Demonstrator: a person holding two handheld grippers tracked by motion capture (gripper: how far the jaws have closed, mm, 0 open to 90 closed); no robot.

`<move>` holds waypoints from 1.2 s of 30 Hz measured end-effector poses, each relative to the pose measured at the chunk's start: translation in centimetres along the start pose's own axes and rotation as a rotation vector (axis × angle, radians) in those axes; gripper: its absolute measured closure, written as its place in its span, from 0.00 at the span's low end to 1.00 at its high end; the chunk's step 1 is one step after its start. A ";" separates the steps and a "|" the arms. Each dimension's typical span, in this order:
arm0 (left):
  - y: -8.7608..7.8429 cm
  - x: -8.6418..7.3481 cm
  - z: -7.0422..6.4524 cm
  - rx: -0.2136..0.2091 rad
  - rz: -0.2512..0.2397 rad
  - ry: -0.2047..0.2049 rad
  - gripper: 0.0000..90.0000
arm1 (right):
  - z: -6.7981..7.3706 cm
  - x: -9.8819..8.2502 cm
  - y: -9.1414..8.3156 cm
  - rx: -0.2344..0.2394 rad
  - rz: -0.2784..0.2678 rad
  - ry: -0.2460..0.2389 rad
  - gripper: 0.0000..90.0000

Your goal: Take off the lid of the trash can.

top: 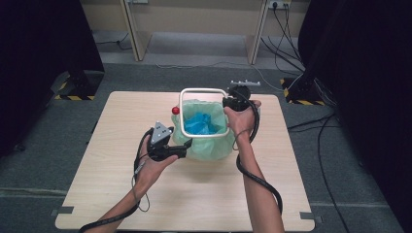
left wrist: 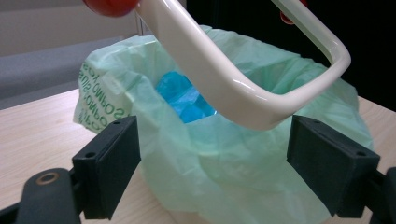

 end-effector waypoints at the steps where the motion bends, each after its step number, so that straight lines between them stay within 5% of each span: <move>1: 0.0 0.1 -0.2 -0.003 -0.003 0.002 0.19 | 0.0 0.0 0.0 0.000 0.000 0.000 0.90; 12: -0.2 1.2 -3.7 -0.067 -0.028 0.045 0.20 | -3.4 -0.5 -2.8 -0.011 -0.028 0.062 0.90; 17: -0.4 1.5 -4.2 -0.081 -0.032 0.053 0.20 | -5.4 -1.2 -4.3 -0.026 -0.032 0.077 0.90; 36: -0.5 -1.1 -0.1 0.018 0.011 0.054 0.20 | -14.6 -6.6 -9.2 -0.081 -0.053 0.210 0.89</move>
Point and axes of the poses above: each handheld gripper's, and its own axes: y roughly forward along the jaws, x roughly out of its top, z roughly to its left, the point moved 7 cm from there along y, roughly forward along the jaws, and after that the axes turned 10 degrees about x, right-handed, at the moved point
